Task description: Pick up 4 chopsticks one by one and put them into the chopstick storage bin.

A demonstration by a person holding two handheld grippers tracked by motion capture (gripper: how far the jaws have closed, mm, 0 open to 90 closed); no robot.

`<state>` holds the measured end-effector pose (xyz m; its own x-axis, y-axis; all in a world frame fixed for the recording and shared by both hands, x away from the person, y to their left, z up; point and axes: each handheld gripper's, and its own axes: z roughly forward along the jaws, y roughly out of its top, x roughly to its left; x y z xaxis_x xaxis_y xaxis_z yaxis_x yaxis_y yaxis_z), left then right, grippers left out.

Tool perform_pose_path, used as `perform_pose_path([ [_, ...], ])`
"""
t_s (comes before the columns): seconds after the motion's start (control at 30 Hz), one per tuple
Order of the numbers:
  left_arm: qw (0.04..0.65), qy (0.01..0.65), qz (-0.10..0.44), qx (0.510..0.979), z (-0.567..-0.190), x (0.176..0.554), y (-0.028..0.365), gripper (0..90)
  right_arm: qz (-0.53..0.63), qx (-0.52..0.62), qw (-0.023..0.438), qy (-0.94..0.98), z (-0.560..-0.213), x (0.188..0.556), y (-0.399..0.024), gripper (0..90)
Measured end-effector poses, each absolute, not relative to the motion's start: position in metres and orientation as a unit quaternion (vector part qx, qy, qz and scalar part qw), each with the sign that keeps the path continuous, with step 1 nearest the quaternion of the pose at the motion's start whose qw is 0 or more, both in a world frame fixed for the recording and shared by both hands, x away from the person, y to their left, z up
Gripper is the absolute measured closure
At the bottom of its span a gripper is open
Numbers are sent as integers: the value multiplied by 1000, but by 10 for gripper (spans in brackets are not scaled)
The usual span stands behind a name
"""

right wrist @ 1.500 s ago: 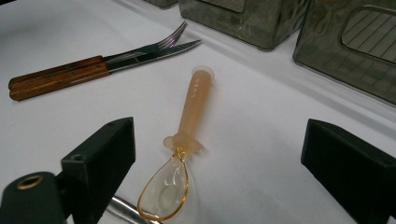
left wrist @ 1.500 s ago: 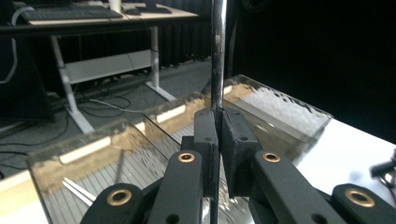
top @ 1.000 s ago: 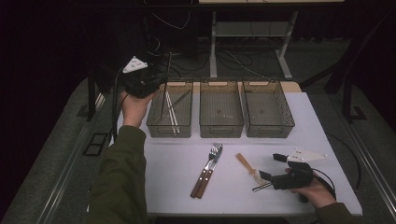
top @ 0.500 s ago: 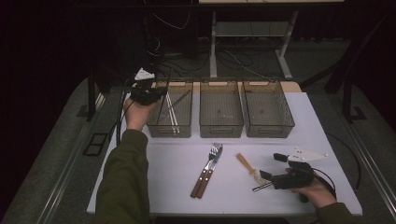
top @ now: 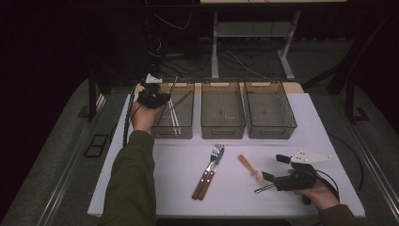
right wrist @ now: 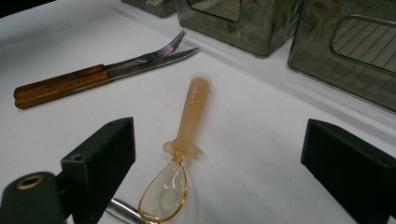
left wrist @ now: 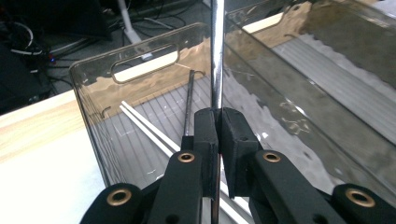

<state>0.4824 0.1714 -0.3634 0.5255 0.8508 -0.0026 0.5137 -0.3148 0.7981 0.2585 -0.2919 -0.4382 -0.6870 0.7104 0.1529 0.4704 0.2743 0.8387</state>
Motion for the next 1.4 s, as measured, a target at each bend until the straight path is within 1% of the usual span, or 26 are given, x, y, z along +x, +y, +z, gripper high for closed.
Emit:
perform_pose_path([
  [0.17, 367, 461, 211, 780, -377, 493, 166, 836, 475, 376, 126, 786, -438, 258, -293, 102],
  [0.2, 356, 466, 214, 781, -378, 493, 166, 822, 476, 375, 127, 785, -437, 258, -294, 102],
  [0.23, 356, 472, 212, 778, -379, 493, 166, 793, 477, 374, 128, 785, -437, 258, -294, 102],
  [0.3, 355, 471, 213, 779, -379, 492, 166, 765, 478, 374, 128, 784, -437, 258, -294, 102],
  [0.5, 379, 465, 213, 771, -368, 485, 169, 690, 479, 375, 128, 783, -437, 258, -294, 102],
  [0.77, 413, 445, 190, 771, -358, 471, 171, 568, 477, 379, 124, 783, -437, 259, -293, 102],
  [0.87, 439, 435, 180, 766, -356, 465, 173, 516, 477, 378, 125, 784, -437, 260, -292, 102],
  [0.97, 441, 425, 175, 771, -357, 459, 173, 483, 474, 377, 123, 786, -438, 260, -292, 102],
  [1.1, 451, 420, 168, 770, -357, 451, 173, 463, 474, 376, 124, 786, -438, 260, -291, 102],
  [1.17, 453, 415, 156, 774, -357, 447, 172, 437, 474, 375, 125, 786, -438, 260, -292, 102],
  [1.33, 459, 399, 151, 779, -359, 431, 168, 369, 472, 376, 125, 788, -438, 260, -292, 102],
  [1.4, 464, 394, 151, 779, -360, 424, 167, 355, 471, 374, 125, 789, -438, 259, -291, 102],
])
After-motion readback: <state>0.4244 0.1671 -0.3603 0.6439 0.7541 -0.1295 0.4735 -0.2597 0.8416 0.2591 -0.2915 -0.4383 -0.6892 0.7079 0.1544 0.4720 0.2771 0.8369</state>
